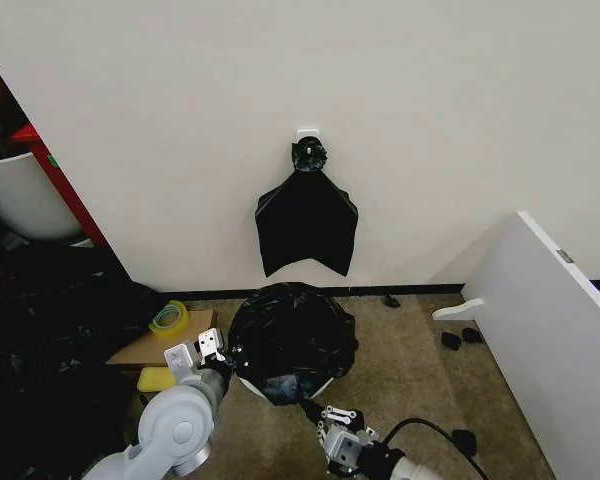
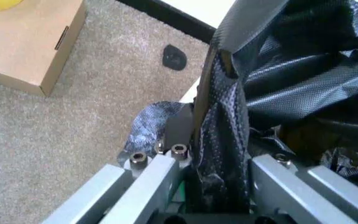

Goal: Place the garbage bag over the trash bin.

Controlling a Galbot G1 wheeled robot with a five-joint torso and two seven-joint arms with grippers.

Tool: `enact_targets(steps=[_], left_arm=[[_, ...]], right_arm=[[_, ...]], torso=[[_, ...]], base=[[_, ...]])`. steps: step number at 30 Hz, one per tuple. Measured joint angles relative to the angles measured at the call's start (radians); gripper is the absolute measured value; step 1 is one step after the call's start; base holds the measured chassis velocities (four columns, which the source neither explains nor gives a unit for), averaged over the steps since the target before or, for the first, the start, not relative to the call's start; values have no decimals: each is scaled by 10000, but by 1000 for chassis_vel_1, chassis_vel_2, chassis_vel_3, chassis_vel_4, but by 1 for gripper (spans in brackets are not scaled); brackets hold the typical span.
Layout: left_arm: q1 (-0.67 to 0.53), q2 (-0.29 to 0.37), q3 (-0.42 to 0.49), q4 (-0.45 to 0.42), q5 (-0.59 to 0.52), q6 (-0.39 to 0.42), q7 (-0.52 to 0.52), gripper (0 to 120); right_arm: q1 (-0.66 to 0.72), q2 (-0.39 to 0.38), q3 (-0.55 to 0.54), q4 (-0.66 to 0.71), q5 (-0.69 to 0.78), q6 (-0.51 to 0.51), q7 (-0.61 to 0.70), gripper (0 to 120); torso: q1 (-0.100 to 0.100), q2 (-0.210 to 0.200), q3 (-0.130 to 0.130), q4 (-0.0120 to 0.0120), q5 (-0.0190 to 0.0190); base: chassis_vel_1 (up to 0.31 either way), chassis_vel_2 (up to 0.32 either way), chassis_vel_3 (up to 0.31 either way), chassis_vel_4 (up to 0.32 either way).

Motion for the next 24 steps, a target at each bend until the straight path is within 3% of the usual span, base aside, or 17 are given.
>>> enact_targets(steps=[9, 12, 13, 16, 21, 24], left_arm=[[16, 39, -41, -175, -199, 77, -83, 0], [-13, 53, -69, -110, -204, 18, -80, 0], [-37, 48, -72, -20, -205, -101, -70, 0], [-147, 22, -150, 241, -206, -450, -47, 0], [-164, 92, -225, 274, -272, -536, -42, 0], [-127, 136, -232, 221, -304, -569, -24, 0]], right_arm=[[339, 466, -464, -1462, -27, 31, 219, 0], [180, 399, -332, -1214, 243, 49, 194, 0], [44, 314, -273, -1034, 616, 53, 185, 0], [-612, 153, -80, -349, 2962, -134, 317, 15], [-837, 159, 61, 216, 5128, -463, 454, 28], [-807, 292, 239, 892, 7613, -1048, 595, 41]], torso=[[0, 0, 1, 1, 4], [0, 0, 0, 0, 2], [0, 0, 1, 1, -2], [0, 0, 1, -3, -3], [0, 0, 1, -1, 2], [0, 0, 1, 0, 0]], base=[[0, 0, 0, 0], [0, 0, 0, 0], [0, 0, 0, 0], [0, 0, 0, 0], [0, 0, 0, 0], [0, 0, 0, 0]])
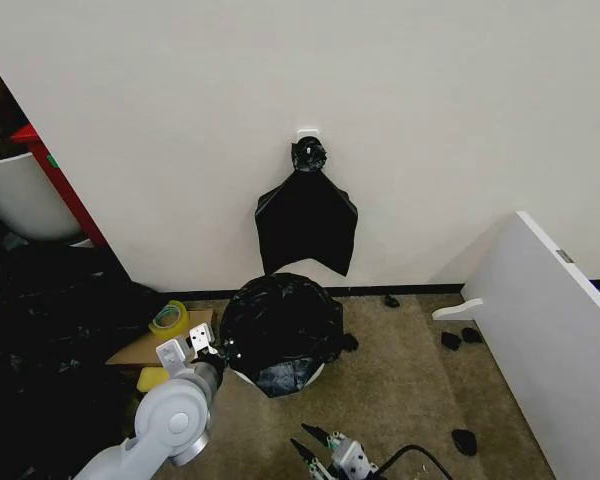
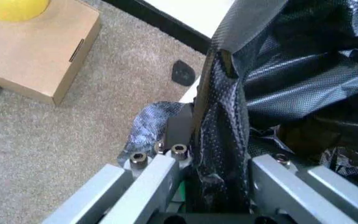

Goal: Place the garbage bag over the trash bin.

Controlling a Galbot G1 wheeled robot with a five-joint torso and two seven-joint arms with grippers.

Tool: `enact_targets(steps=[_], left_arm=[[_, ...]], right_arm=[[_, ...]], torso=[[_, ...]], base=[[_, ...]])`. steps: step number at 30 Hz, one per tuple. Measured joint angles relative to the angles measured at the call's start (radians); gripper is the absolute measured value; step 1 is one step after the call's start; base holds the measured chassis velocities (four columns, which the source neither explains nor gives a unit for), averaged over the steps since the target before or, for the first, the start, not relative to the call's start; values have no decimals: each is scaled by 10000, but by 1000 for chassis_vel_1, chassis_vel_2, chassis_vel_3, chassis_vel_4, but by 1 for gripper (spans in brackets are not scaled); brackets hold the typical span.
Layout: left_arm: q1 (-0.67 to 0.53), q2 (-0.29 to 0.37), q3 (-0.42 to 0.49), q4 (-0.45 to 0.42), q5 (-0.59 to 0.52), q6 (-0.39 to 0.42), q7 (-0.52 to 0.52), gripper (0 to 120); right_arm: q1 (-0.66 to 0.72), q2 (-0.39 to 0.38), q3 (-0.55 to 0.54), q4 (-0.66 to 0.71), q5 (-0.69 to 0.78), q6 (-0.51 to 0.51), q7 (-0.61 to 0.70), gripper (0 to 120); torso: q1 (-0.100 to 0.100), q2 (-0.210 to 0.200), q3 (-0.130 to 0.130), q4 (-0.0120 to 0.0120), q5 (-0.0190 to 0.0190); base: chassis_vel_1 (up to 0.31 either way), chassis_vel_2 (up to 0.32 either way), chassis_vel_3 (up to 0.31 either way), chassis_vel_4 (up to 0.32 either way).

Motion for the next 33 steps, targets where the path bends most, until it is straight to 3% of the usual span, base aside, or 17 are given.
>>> enact_targets(steps=[6, 8, 13, 15, 33], left_arm=[[50, -26, 31, -89, 5, -24, 6, 0], [78, -22, 35, -160, 11, -27, 9, 0], [142, -1, 28, -246, 17, -27, 22, 0], [167, 5, 28, -267, 23, -27, 26, 0], [230, 87, 89, -425, 72, 11, 123, 0]], right_arm=[[220, 221, 185, 420, 2548, -743, 394, 59], [306, 335, 238, 408, 3491, -869, 585, 73], [511, 544, 310, 229, 4283, -907, 791, 90], [569, 599, 320, 175, 4398, -918, 870, 90], [884, 929, 402, -20, 4784, -904, 1414, 25]], torso=[[0, 0, 0, 1, 0], [0, 0, 0, 0, 1], [0, 0, 0, 0, 1], [0, 0, 0, 0, 1], [0, 0, 0, 0, 1]], base=[[0, 0, 0, 0], [0, 0, 0, 0], [0, 0, 0, 0], [0, 0, 0, 0], [0, 0, 0, 0]])
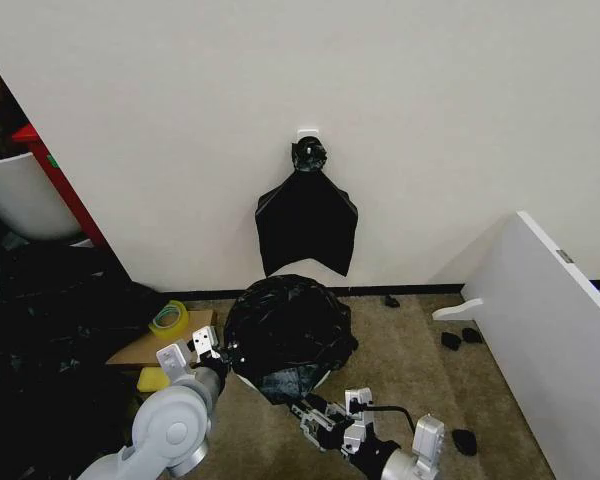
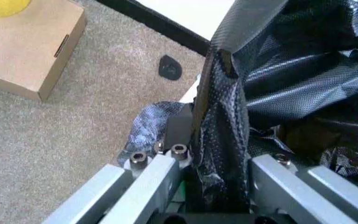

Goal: Place the garbage bag over the trash bin.

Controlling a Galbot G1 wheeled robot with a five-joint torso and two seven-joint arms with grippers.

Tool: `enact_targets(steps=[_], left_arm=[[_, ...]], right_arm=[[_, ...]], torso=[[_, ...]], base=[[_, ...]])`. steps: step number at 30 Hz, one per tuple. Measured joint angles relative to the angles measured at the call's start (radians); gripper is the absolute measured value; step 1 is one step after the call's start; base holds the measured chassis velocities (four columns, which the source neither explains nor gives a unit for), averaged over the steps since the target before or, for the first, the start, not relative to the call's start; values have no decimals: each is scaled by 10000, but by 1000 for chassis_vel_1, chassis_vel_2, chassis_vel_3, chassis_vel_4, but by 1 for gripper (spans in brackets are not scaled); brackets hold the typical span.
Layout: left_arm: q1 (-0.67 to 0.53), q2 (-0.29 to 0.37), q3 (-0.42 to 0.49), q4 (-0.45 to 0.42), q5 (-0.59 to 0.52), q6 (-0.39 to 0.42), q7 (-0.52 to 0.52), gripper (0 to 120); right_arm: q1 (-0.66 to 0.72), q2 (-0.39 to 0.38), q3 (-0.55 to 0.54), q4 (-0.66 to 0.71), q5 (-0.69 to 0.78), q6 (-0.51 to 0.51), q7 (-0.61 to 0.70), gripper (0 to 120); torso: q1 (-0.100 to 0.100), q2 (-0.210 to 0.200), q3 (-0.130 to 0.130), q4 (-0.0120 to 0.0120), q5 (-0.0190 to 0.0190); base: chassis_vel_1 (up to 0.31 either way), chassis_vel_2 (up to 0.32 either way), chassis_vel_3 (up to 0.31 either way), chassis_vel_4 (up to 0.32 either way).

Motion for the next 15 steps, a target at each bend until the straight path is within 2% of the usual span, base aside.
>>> enact_targets(steps=[2, 5, 6, 15], left_arm=[[-8, -4, 1, 0, -1, 0, 5, 0], [-12, -12, 2, 4, 0, 1, 10, 0], [-15, -21, 2, 48, 2, 6, 16, 0], [49, -102, 55, 130, 71, 8, 47, 0]], right_arm=[[0, 36, -14, -12, -5, 0, 6, 15], [-9, 55, -19, -18, -18, 4, 6, 8], [-13, 64, -21, -24, -47, 5, 5, 2], [-103, 88, -108, 121, -407, -69, 67, 0]], torso=[[0, 0, 0, 0, 0], [0, 0, 0, 0, 0], [0, 0, 0, -1, 0], [0, 0, 0, 0, 0]], base=[[0, 0, 0, 0], [0, 0, 0, 0], [0, 0, 0, 0], [0, 0, 0, 0]])
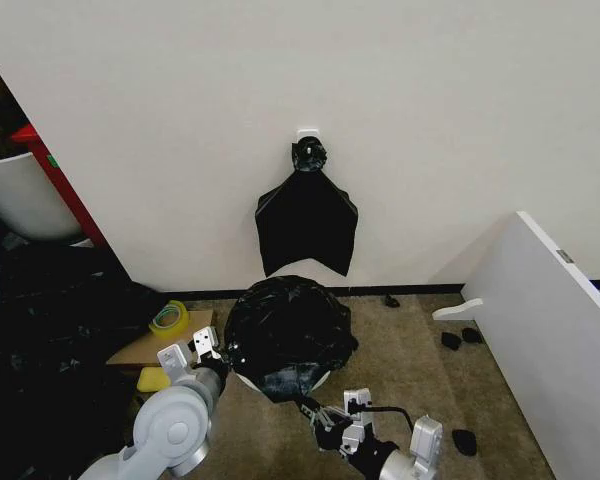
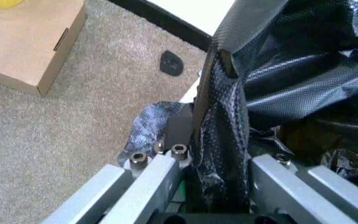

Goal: Place the garbage bag over the trash bin.

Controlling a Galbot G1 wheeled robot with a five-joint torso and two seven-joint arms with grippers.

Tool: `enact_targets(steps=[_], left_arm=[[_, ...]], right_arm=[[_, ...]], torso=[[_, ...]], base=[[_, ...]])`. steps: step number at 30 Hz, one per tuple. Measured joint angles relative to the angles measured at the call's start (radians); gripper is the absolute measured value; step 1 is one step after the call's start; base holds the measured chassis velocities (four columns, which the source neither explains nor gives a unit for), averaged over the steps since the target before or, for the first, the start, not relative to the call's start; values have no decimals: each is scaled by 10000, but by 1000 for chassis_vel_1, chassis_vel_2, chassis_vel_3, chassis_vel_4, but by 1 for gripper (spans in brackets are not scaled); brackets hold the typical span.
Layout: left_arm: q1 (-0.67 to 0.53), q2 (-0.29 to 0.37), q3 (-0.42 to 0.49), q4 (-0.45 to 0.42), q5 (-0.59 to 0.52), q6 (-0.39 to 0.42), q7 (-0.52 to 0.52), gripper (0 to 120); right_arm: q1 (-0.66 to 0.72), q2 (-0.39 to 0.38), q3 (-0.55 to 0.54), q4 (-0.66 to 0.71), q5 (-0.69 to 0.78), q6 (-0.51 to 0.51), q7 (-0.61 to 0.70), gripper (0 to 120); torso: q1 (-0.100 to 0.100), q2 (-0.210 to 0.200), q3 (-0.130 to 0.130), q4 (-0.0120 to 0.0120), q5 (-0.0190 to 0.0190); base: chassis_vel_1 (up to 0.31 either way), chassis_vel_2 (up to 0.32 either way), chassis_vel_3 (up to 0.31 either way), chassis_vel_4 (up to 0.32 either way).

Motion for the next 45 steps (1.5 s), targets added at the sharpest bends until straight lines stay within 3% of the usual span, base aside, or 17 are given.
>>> enact_targets(steps=[6, 10, 18, 24, 28, 31, 37, 43, 45], left_arm=[[2, -9, -39, -83, -25, -4, -4, 0], [11, 10, -60, -197, -102, -4, -30, 0], [43, 41, -29, -318, -287, 102, -66, 0], [-71, 61, -101, -183, -300, 85, -90, 0], [-110, 94, -168, -59, -316, 63, -100, 0], [-110, 111, -196, -51, -335, 59, -100, 0], [-90, 148, -219, -48, -353, 58, -93, 0], [-55, 147, -168, -52, -357, 87, -65, 0], [-56, 145, -150, -52, -357, 102, -66, 0]], right_arm=[[-15, -18, -80, -425, -818, -66, -15, 0], [160, -2, -298, -1414, -1750, -304, 76, 0], [1114, 447, -437, -2719, -1948, -448, 393, 0], [769, 180, -197, -2526, -2033, -212, -191, 0], [151, -267, -57, -2194, -2174, 340, -1135, 10], [35, -363, 42, -2065, -1975, 810, -1750, 25], [41, -402, 89, -1867, -1844, 1075, -1873, 43], [105, -408, 178, -1789, -1836, 1199, -1739, 68], [121, -397, 167, -1758, -1877, 1212, -1770, 70]], torso=[[0, 0, 0, 0, 0], [0, 0, 0, -1, 0], [0, -1, 0, 2, 3], [0, -2, 0, 0, 0], [0, -1, 0, -2, -3], [0, -2, 0, 0, 1], [0, -2, 0, 0, 1], [0, -2, 0, 0, 1], [0, -1, 0, 0, 0]], base=[[0, 0, 0, 0], [0, 0, 0, 0], [0, 0, 0, 0], [0, 0, 0, 0], [0, 0, 0, 0], [0, 0, 0, 0], [0, 0, 0, 0], [0, 0, 0, 0], [0, 0, 0, 0]])
